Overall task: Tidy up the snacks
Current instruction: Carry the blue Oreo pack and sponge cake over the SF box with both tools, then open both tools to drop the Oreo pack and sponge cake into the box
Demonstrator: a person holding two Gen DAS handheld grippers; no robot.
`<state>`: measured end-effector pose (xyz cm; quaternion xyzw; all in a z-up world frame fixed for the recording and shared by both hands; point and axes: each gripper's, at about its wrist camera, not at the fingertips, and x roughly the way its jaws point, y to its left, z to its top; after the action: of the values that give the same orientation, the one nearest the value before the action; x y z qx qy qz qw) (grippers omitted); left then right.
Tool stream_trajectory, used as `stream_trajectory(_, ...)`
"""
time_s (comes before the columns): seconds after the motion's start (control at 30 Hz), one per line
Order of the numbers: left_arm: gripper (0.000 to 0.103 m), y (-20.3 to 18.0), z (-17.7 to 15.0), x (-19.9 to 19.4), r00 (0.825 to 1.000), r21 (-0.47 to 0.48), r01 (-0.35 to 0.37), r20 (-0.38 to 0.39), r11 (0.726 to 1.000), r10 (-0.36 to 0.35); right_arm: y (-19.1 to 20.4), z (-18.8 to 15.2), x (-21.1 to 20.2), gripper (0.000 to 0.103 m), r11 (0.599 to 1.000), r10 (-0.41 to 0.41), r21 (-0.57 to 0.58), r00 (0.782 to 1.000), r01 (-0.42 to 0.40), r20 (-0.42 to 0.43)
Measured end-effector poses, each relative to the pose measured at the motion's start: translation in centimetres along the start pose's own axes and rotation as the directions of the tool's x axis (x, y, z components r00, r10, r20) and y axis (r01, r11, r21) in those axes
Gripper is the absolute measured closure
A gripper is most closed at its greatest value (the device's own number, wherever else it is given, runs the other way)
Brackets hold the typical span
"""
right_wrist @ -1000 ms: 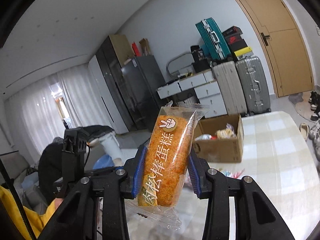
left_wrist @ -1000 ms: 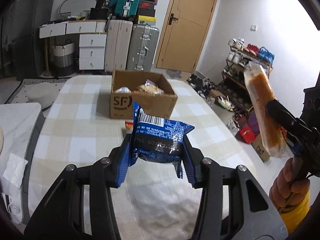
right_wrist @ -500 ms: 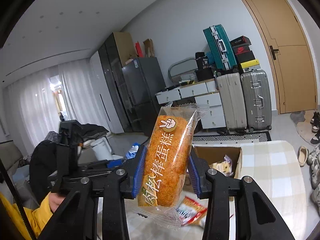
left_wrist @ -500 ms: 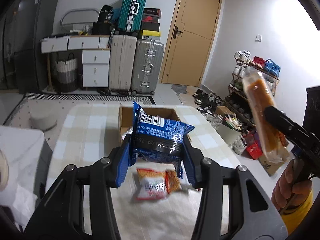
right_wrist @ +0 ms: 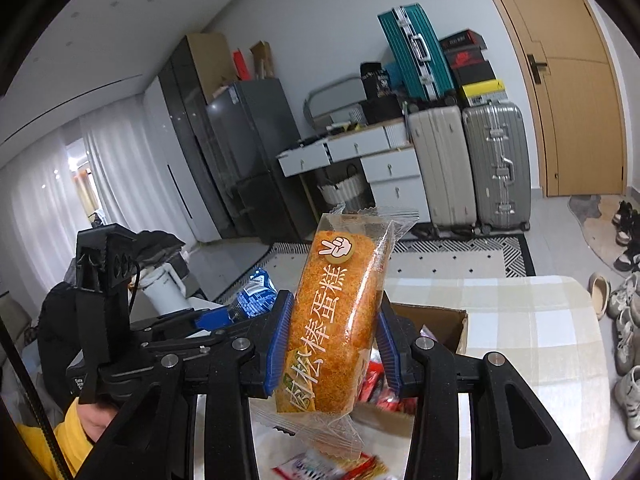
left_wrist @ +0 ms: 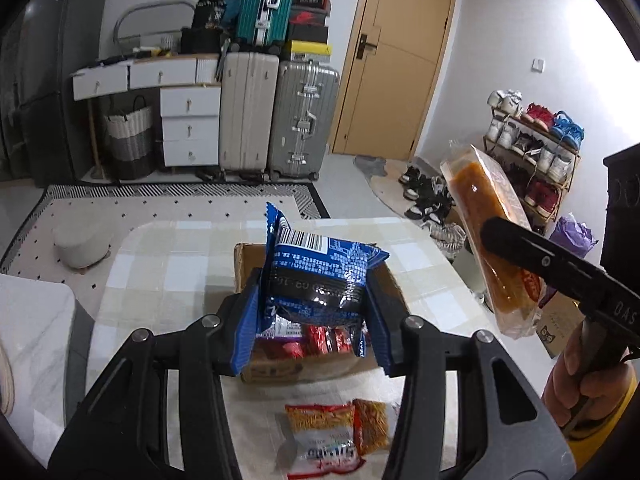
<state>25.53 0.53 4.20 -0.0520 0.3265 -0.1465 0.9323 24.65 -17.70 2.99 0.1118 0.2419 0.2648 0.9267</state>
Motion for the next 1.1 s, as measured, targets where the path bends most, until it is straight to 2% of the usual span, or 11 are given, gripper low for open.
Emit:
stream_trajectory(0.3, 0.059, 2.4, 1.9, 11.4, 0.993, -0.04, -0.01, -0.116, 0.999, 0.006, -3.8, 0.3, 7.3, 0.063, 0.999, -0.029, 0.024, 0.994, 0.032, -0.103)
stream_trajectory(0.47, 0.059, 3.5, 1.7, 15.3, 0.988, -0.046, -0.01, -0.155, 0.999, 0.003, -5.6, -0.6, 9.9, 0.063, 0.998, -0.033, 0.043, 0.99, 0.039, -0.137)
stream_trajectory(0.8, 0.059, 4.6, 0.9, 20.3, 0.98, -0.062, -0.013, -0.201, 0.998, 0.001, -8.0, -2.4, 13.9, 0.063, 0.995, -0.046, 0.073, 0.977, 0.063, -0.209)
stream_trajectory(1.1, 0.057, 4.9, 0.2, 21.3, 0.98, -0.058, 0.0, -0.201, 0.998, -0.011, -8.6, -3.4, 15.1, 0.063, 0.995, -0.057, 0.07, 0.97, 0.076, -0.236)
